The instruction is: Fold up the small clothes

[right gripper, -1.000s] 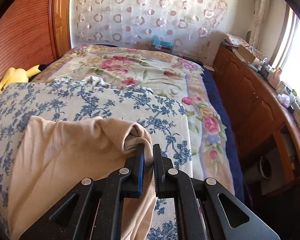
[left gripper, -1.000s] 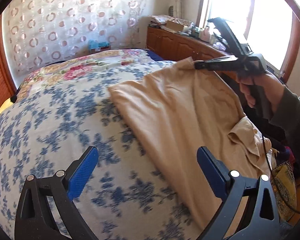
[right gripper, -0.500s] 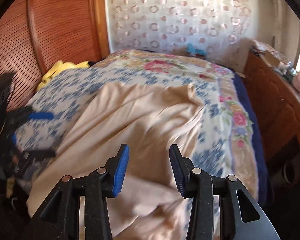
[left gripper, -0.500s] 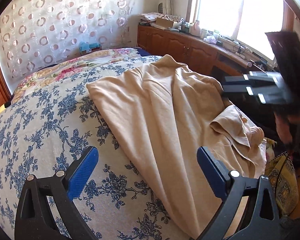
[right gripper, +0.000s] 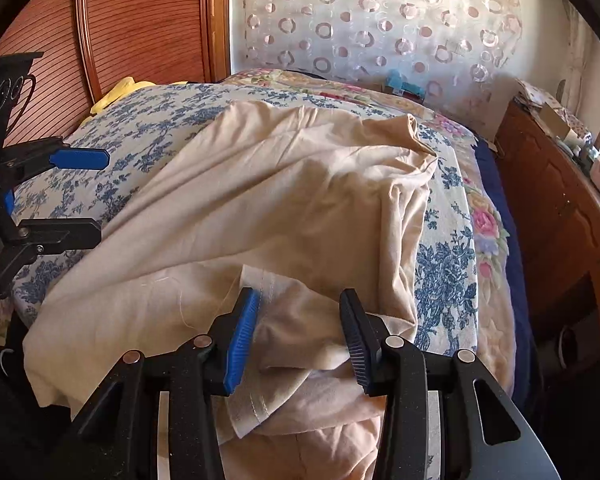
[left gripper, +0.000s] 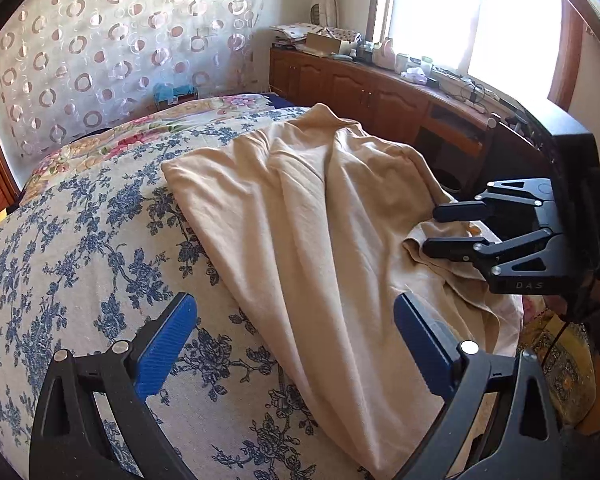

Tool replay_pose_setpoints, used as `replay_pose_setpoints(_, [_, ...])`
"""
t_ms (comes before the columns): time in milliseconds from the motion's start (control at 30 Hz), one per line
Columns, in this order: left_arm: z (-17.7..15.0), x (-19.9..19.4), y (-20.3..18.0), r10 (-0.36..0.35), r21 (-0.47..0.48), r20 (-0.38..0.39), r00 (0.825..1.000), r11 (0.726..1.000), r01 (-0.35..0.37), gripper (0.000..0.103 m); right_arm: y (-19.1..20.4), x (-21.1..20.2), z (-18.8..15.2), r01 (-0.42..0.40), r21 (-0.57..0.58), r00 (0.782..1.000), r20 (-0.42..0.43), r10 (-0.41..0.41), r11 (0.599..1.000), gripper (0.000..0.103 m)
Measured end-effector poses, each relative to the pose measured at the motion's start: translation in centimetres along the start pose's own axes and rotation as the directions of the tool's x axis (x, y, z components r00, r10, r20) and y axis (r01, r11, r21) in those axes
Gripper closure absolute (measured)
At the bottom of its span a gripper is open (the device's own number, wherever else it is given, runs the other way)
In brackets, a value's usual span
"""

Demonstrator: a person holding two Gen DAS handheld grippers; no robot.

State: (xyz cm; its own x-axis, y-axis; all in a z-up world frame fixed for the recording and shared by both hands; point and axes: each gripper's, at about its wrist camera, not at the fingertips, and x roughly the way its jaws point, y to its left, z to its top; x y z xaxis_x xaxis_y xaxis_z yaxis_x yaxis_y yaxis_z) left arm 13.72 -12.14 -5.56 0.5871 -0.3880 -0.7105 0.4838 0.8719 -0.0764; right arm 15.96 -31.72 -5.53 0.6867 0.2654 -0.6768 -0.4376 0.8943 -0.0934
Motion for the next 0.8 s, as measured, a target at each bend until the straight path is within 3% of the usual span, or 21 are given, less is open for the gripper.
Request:
replay_pose_setpoints(67, [-0.1,0.2,-0.3,0.001,0.011,-0.009,1.0,1.0,-0.001,0.003,0.4,-0.2,-0.3,0.003,0.0,1.0,0.002,-0.003,1.0,0.059])
replay_pose_setpoints(100, [-0.2,0.2,-0.3,0.001,0.014,-0.013,1.0,1.0,-0.001,0.003,0.3,-0.1,-0.4,0.002,0.001,1.0,0.004,-0.002,1.0,0.07])
replay_pose_setpoints(133, [-0.3,0.1,-0.4,-0.001,0.017,-0.015,1.0,1.0,0.002,0.003,0.3,-0.4,-0.4,-0.003,0.002,1.0,0.008,0.003,1.0,0.092])
replay_pose_setpoints(167, [-0.4,0.0,-0.5,-0.005,0.02,-0.016,1.0,1.0,0.005,0.003,0.3,-0.7,-0.3,-0.001,-0.001,1.0,0.009,0.001,1.0,0.097])
replay_pose_setpoints(400, [-2.7,-0.9,-1.6,-0.039,0.062,-0.048,0.998,0.997,0.042,0.003,-0.9,-7.0,-4.1,0.011,0.014,0.995,0.096,-0.013,1.0,0.1])
replay_pose_setpoints(500, [-3.7,-1.4,-2.1,-0.048,0.075,-0.063,0.997,0.996,0.052,0.003,-2.2,-9.2,-6.7,0.037,0.051,0.995,0.093,-0.042,0.998,0.101])
replay_pose_setpoints(633, [-5.1,-2.0,-2.6,-0.062,0.076,-0.084,0.995,0.995,0.068,0.003,-4.2,-9.6,-9.4,0.081,0.121,0.995,0.052,-0.088,0.989,0.101])
replay_pose_setpoints(800, [-6.7,-2.4,-2.7,-0.051,0.069,-0.107,0.993,0.996,0.058,0.003,-4.7,-9.9,-10.1,0.057,0.196,0.994,0.079,-0.074,0.979,0.101])
